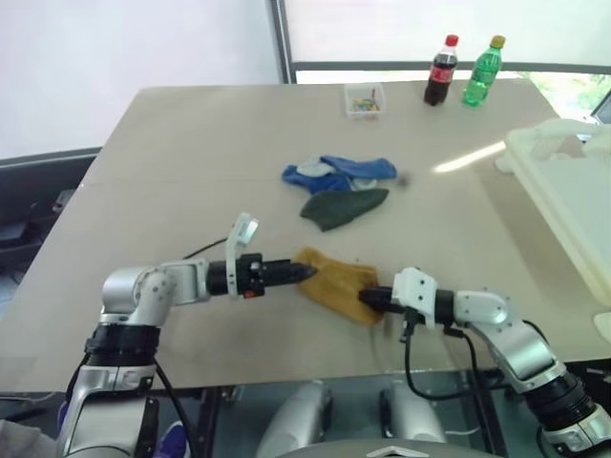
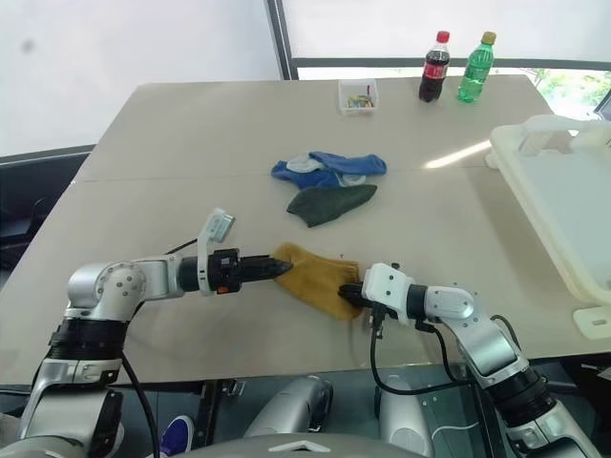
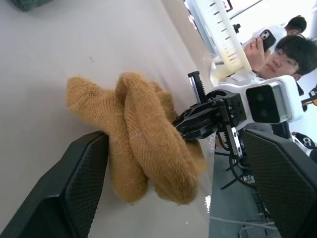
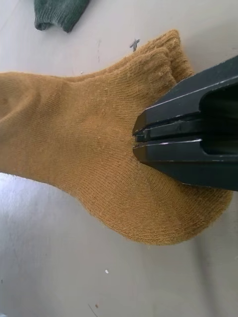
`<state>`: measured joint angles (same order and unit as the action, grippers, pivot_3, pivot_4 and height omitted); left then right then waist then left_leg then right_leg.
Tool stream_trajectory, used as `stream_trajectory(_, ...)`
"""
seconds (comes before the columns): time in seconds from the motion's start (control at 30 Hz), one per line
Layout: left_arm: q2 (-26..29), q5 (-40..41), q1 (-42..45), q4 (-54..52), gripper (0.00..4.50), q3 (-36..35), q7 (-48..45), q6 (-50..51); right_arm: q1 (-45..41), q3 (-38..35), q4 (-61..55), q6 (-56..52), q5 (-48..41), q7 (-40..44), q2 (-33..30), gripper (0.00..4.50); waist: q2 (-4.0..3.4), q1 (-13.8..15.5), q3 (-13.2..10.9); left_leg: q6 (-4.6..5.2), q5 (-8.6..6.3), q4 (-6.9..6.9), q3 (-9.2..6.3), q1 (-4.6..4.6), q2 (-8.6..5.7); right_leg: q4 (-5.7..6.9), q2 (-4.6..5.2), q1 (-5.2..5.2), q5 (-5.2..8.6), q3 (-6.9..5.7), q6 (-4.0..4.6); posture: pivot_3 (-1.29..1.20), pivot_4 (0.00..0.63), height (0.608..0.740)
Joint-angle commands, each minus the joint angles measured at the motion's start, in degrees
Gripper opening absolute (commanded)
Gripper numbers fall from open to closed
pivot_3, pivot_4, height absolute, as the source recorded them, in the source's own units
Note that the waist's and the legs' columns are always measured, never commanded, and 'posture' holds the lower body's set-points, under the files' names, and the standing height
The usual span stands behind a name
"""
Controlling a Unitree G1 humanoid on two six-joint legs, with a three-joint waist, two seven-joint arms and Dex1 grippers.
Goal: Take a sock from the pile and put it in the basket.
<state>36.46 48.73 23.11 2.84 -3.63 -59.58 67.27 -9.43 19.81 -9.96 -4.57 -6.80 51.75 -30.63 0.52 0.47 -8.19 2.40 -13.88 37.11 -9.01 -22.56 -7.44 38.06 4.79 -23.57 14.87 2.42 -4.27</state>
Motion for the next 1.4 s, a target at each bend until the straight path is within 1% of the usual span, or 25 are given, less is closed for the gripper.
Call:
stream_trajectory(0.03, 0.24, 3.74, 1.48, -2.68, 4.44, 0.36, -2.62, 3.26, 0.26, -0.61, 0.15, 0.53, 0.53, 0.02, -0.14, 0.12, 0.00, 0.00, 0.00, 0.00, 0.00, 0.00, -0.01, 0.00, 0.00, 0.01, -0.01, 0.00, 0.00, -0.01, 0.00, 0.00, 0.150, 0.740)
stream_trajectory(0.2, -0.97, 2.93, 2.03, -3.14, 4.44, 3.90, -3.73, 2.81, 0.16, -1.42, -0.76, 0.00, 0.17, -0.28, -0.20, 0.12, 0.00, 0.01, 0.00, 0.00, 0.00, 0.00, -0.01, 0.00, 0.00, 0.01, 0.00, 0.00, 0.00, 0.00, 0.00, 0.00, 0.150, 0.740)
stream_trajectory(0.5, -7.21, 1.85, 5.62, -1.17, 4.44, 9.77, -4.06, 2.28, 0.91, -2.53, -2.09, -1.00, -0.59, -1.05, -0.54, 0.12, 0.00, 0.19, 0.00, 0.00, 0.00, 0.02, 0.00, 0.00, -0.01, 0.01, 0.00, 0.01, 0.00, 0.01, 0.00, 0.00, 0.150, 0.740)
stream_trajectory(0.77, -9.92, -0.26, 7.21, 1.24, 4.44, 13.85, -5.21, 1.32, 1.90, -2.96, -3.76, -2.01, -0.76, -1.53, -0.83, 0.12, 0.00, 0.19, 0.00, 0.00, 0.00, 0.02, 0.01, 0.00, -0.01, 0.01, 0.00, 0.01, 0.00, 0.01, 0.00, 0.00, 0.150, 0.740)
stream_trajectory(0.83, -10.57, -0.05, 7.72, 1.11, 4.44, 13.73, -5.27, 1.47, 2.16, -3.12, -4.35, -2.34, -0.74, -1.57, -0.86, 0.12, 0.01, 0.25, -0.01, 0.00, 0.00, 0.02, 0.00, -0.01, -0.01, 0.01, 0.00, 0.01, 0.00, 0.00, 0.00, 0.00, 0.150, 0.740)
stream_trajectory(0.93, -11.99, 1.66, 8.89, 2.38, 4.44, 11.16, -3.83, 3.97, 2.65, -3.99, -5.51, -3.12, -1.19, -2.11, -0.82, 0.12, 0.02, 0.28, -0.01, 0.00, 0.00, 0.04, -0.01, -0.02, -0.01, 0.01, 0.00, 0.01, 0.00, -0.02, 0.00, 0.00, 0.150, 0.740)
stream_trajectory(1.03, -12.57, -0.52, 8.74, 3.35, 4.44, 13.46, -4.14, 2.71, 2.94, -4.44, -6.03, -3.51, -1.31, -2.63, -0.54, 0.12, 0.02, 0.13, -0.01, 0.00, 0.00, 0.05, -0.01, -0.03, -0.01, 0.01, 0.00, 0.00, 0.00, -0.01, 0.00, 0.00, 0.150, 0.740)
stream_trajectory(1.13, -15.12, -2.02, 9.66, 5.91, 4.44, 14.64, -3.20, 2.08, 3.84, -5.20, -7.43, -3.72, -1.37, -3.65, -0.48, 0.12, 0.01, 0.23, -0.01, 0.00, 0.00, 0.05, -0.01, -0.02, -0.01, 0.01, -0.01, 0.00, 0.00, 0.00, 0.00, 0.00, 0.150, 0.740)
stream_trajectory(1.27, -18.07, -5.29, 10.58, 10.31, 4.44, 16.33, -2.41, 0.13, 6.14, -8.71, -12.84, -6.55, -2.35, -5.53, -1.71, 0.12, 0.02, 0.39, -0.01, 0.00, 0.00, 0.11, -0.04, -0.07, -0.04, 0.01, 0.01, 0.01, 0.00, -0.04, -0.01, 0.00, 0.150, 0.740)
stream_trajectory(1.4, -21.15, -8.94, 11.03, 16.03, 4.44, 17.78, -0.38, -1.42, 10.64, -12.71, -19.29, -10.19, -3.38, -6.27, -4.41, 0.12, 0.02, 0.49, 0.00, 0.01, 0.00, 0.12, -0.05, -0.09, -0.10, 0.00, 0.06, 0.01, 0.00, -0.04, -0.01, 0.00, 0.150, 0.740)
